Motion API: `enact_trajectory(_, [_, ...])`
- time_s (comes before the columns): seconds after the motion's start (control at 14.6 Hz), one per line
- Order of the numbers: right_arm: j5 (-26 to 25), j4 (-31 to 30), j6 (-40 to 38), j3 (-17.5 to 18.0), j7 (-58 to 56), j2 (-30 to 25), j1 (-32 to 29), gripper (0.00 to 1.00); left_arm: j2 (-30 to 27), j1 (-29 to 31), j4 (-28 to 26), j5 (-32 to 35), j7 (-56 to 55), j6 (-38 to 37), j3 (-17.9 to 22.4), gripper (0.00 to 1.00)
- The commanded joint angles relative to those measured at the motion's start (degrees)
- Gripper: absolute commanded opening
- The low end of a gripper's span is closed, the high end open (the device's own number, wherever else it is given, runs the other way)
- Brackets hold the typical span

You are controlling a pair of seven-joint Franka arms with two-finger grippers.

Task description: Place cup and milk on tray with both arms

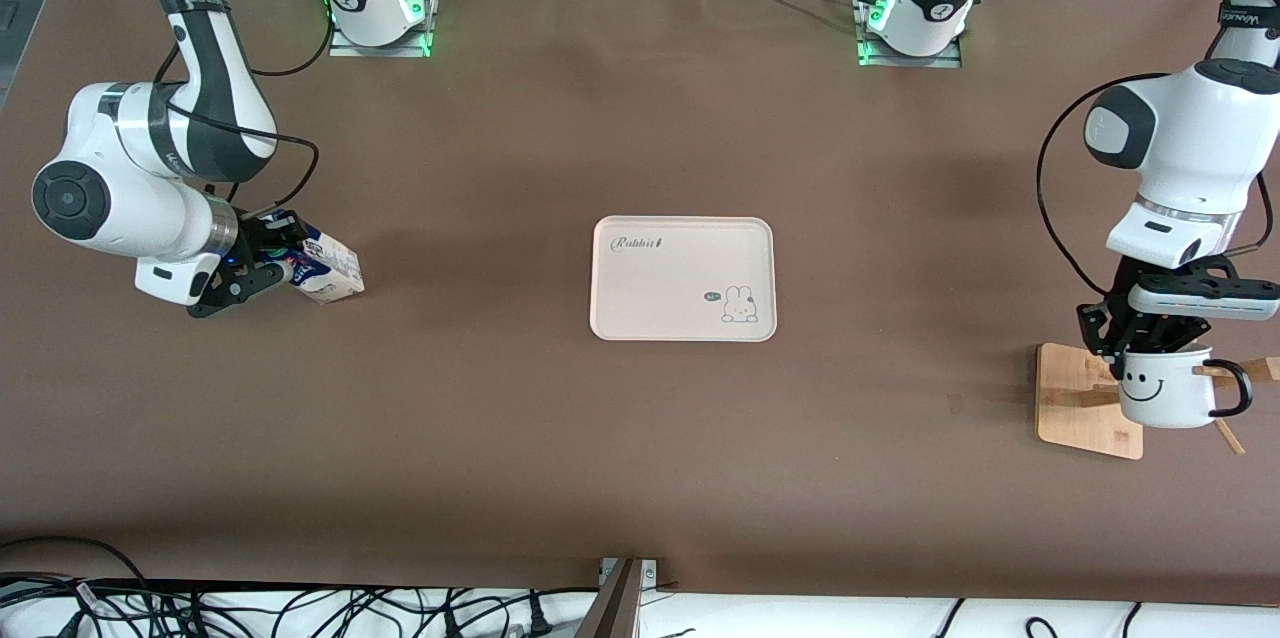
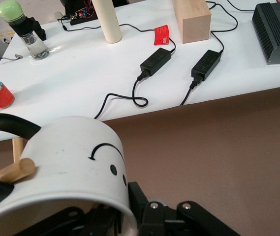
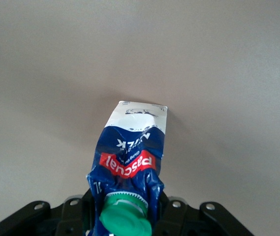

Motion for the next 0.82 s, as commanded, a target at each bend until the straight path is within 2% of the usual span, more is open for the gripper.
enact_trajectory(0.0, [0.8,0.7,-0.5,0.0,0.0,-0.1,-0.1,0.41,0.1,-1.0,2.0,1.1,1.5,-0.2,-0.5,0.0])
enact_trajectory(0.27, [1.0,0.7,-1.0,0.1,-0.3,-3.8,-0.1,0.41,-0.1,-1.2,1.9,1.1,0.6,-0.3,-2.8,0.0])
enact_trajectory(0.48, [6.1,3.1,-1.7,0.2,0.1,-5.5,-0.1,0.41,-0.1,-1.5,2.0,1.2,1.1,-1.5,-4.5,0.0])
enact_trajectory(0.62, [10.4,7.7,-5.7,0.2,2.8,-5.0,0.1,0.41,-0.1,-2.1,2.9,1.1,1.1,-7.0,-6.2,0.0])
enact_trajectory(0.76, [12.3,11.8,-8.8,0.2,7.0,-4.2,1.3,0.41,-0.2,-2.9,6.3,1.1,1.0,-17.4,-7.9,0.0])
